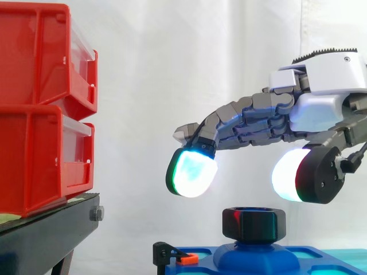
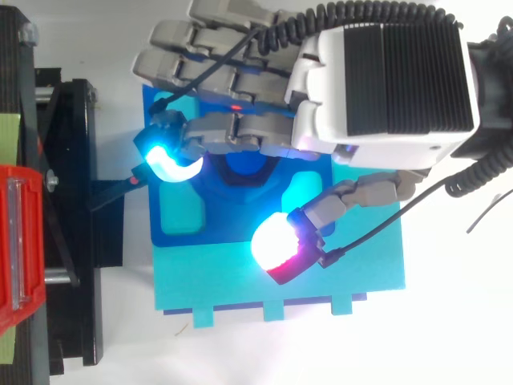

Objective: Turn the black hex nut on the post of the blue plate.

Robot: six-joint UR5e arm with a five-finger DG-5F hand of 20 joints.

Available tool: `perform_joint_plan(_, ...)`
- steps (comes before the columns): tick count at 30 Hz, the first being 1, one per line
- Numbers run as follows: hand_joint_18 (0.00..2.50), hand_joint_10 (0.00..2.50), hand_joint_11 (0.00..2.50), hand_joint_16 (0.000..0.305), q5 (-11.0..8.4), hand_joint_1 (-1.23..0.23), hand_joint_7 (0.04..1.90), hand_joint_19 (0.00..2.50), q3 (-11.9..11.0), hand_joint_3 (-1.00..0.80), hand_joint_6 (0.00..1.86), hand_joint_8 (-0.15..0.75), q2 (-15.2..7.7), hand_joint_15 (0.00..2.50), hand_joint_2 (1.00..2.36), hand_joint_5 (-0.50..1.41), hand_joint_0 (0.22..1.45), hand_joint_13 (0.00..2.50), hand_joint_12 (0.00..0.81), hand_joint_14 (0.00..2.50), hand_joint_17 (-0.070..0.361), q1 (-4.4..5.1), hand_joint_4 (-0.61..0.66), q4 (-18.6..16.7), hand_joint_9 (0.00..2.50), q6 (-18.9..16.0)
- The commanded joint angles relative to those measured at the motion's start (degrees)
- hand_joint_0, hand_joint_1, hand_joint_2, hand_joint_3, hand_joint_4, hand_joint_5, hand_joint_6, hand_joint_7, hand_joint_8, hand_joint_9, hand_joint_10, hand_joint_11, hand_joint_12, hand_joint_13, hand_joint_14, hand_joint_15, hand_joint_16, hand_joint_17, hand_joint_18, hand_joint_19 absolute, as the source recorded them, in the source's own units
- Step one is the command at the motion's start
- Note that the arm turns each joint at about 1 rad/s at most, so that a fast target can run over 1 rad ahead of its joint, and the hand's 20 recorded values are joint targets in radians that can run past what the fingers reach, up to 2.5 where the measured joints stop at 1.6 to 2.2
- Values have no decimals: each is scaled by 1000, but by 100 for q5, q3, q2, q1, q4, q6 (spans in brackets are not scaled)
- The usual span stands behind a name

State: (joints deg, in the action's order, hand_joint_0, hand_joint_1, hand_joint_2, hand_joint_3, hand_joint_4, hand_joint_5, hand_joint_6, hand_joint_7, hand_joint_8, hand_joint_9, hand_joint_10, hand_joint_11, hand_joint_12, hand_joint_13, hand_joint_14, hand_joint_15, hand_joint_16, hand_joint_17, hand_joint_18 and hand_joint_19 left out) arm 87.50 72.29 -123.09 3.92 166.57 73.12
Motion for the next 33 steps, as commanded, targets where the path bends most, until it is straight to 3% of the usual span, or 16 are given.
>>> perform_joint_plan(1, 0, 0, 0, 45, 13, -656, 690, 38, -13, -500, 502, 149, -5, 0, 1000, -290, 445, 0, 310, 0, 100, -14, 105, 7, 0, 0)
perform_joint_plan(9, 0, 0, 0, 44, 21, -681, 688, 33, -13, -500, 502, 146, -5, 0, 1000, -290, 448, 0, 307, 0, 100, -40, 105, 59, 0, 26)
perform_joint_plan(11, 0, 0, 0, 44, 21, -791, 695, 46, -13, -500, 502, 137, -5, 0, 1000, -296, 450, 0, 301, 0, 98, -40, 92, 156, 0, 35)
perform_joint_plan(17, 0, 0, 0, 43, 21, -942, 673, 23, -4, -500, 502, 126, -5, 0, 1000, -300, 450, 0, 298, 0, 96, -49, 66, 297, 0, 53)
perform_joint_plan(27, 0, 0, 0, 43, 21, -966, 660, 25, -4, -500, 501, 124, -22, 0, 1000, -300, 452, 0, 299, 0, 97, -75, 48, 279, 0, 70)
perform_joint_plan(33, 0, 0, 0, 44, 162, -906, 665, 30, -13, -500, 501, 129, -224, 0, 1000, -300, 436, 0, 305, 0, 100, -102, 60, 165, 0, 26)
